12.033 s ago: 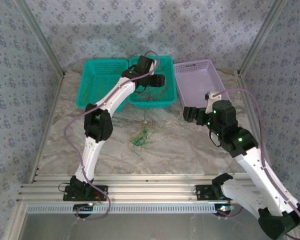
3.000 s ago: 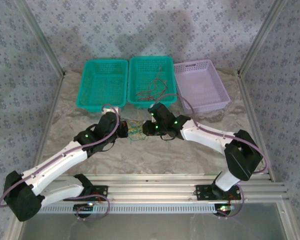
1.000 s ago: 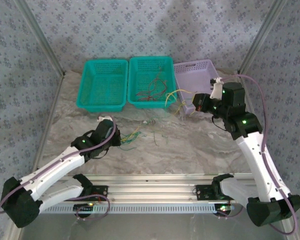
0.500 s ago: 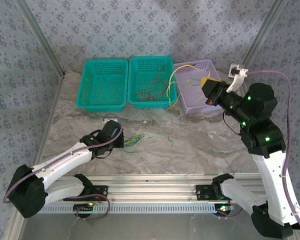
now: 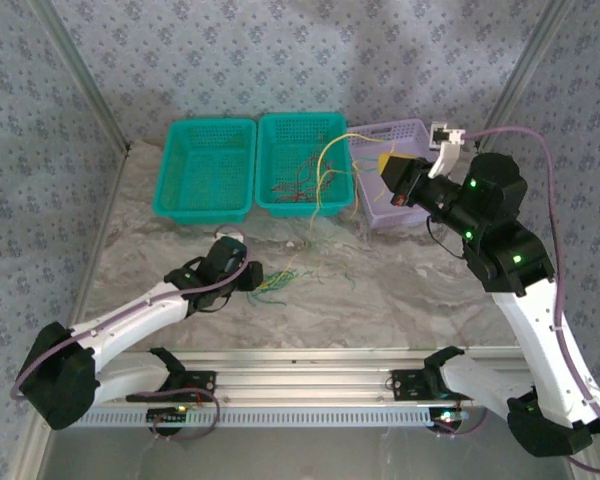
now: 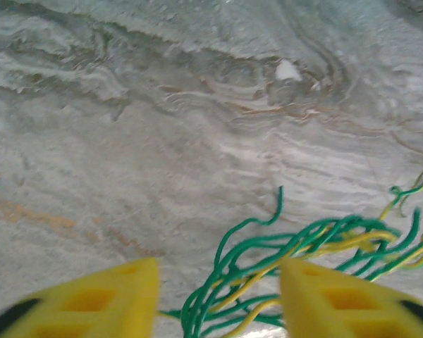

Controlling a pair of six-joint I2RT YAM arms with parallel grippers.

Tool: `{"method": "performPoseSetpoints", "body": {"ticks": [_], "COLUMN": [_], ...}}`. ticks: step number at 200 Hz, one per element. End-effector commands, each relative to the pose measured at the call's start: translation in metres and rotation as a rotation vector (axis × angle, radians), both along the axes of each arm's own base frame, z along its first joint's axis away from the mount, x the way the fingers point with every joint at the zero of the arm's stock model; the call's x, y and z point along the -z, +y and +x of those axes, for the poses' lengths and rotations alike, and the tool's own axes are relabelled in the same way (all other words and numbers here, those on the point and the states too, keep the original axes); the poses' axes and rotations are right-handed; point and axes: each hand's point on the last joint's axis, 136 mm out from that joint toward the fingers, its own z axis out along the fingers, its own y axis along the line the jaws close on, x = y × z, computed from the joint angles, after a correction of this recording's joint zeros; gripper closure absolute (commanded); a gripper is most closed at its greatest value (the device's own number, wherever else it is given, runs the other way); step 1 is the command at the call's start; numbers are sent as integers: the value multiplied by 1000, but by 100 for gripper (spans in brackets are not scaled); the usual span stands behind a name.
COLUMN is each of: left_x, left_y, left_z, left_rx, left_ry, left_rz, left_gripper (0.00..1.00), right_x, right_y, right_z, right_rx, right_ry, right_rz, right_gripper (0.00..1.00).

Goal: Untangle the cables

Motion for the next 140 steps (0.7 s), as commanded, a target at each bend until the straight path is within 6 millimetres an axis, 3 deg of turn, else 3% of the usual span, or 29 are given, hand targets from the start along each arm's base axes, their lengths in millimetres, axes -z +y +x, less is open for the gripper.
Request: {"method": "performPoseSetpoints", "body": {"ticks": [1, 28, 68, 140], "left_x": [-42, -73, -114, -122], "left_y": [-29, -51, -87, -133], "left_z": [15, 13, -1, -8], "left_rx": [82, 187, 378, 568], "left_ry": [-96, -168, -297, -369], "left_rz": [-109, -215, -362, -453], "left_gripper": [36, 16, 9, 5], "right_x": [-18, -15, -15, -20], "right_y": [6, 17, 27, 38], "right_z": [-9, -11, -15, -20], "right_rx": [-42, -90, -140, -206], "right_ry": [-63, -56, -48, -44], "right_rz": [17, 22, 47, 79], "right_gripper": [100, 100, 100, 100]}}
